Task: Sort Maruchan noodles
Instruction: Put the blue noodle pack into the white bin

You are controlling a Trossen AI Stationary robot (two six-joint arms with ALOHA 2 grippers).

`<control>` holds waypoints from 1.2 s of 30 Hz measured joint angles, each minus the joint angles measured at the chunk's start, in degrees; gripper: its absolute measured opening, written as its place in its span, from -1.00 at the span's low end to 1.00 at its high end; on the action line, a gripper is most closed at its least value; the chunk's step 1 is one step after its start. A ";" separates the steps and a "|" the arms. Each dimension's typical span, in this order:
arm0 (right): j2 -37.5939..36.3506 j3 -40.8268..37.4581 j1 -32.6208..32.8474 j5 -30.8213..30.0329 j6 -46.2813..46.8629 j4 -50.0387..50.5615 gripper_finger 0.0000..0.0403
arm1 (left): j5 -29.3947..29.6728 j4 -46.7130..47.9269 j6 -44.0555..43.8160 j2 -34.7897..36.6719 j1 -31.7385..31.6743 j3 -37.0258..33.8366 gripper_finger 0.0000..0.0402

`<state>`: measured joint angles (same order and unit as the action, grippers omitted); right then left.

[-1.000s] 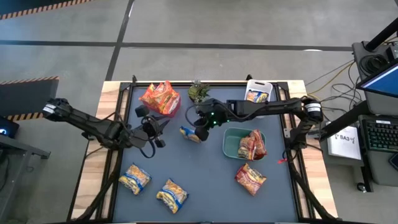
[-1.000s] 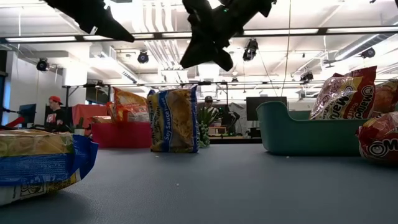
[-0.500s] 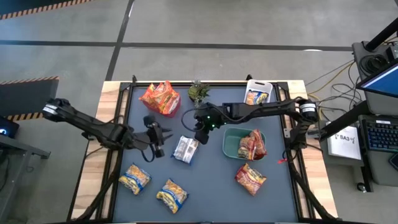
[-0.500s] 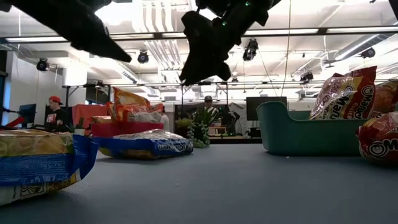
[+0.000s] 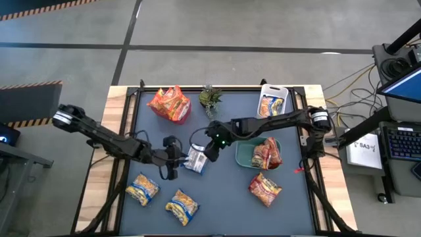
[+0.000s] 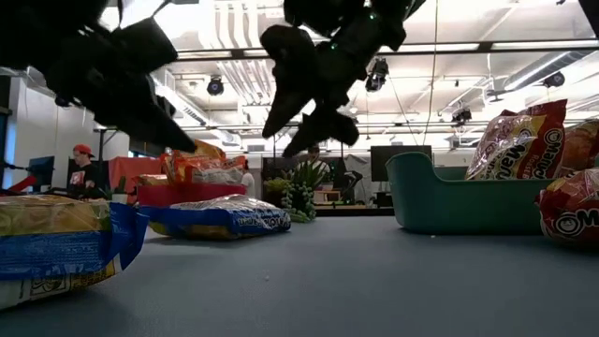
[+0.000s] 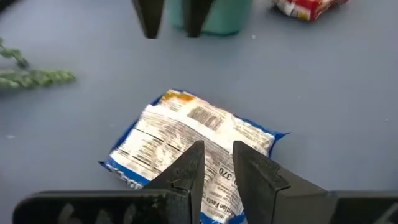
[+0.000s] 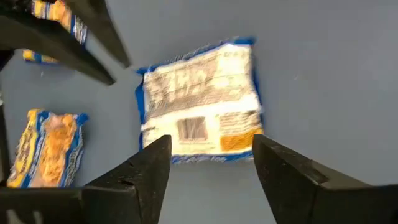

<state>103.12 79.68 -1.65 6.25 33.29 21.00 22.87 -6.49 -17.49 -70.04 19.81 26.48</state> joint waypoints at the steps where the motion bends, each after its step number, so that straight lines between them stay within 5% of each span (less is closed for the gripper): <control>1: 0.69 0.03 0.16 1.00 0.60 -0.23 0.08 | -0.04 -0.60 -0.22 -1.36 0.02 0.00 -0.66; 12: 3.66 0.61 2.80 2.87 6.75 -1.13 0.24 | -2.21 -2.70 -4.63 -14.77 0.39 0.92 -0.66; 36: 8.55 -0.03 3.12 0.16 14.17 -4.55 0.24 | -1.79 -7.90 -12.48 -15.49 1.95 -5.09 -0.66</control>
<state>111.67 79.66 1.48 6.41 47.46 16.45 21.08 -14.39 -29.97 -85.54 21.76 21.39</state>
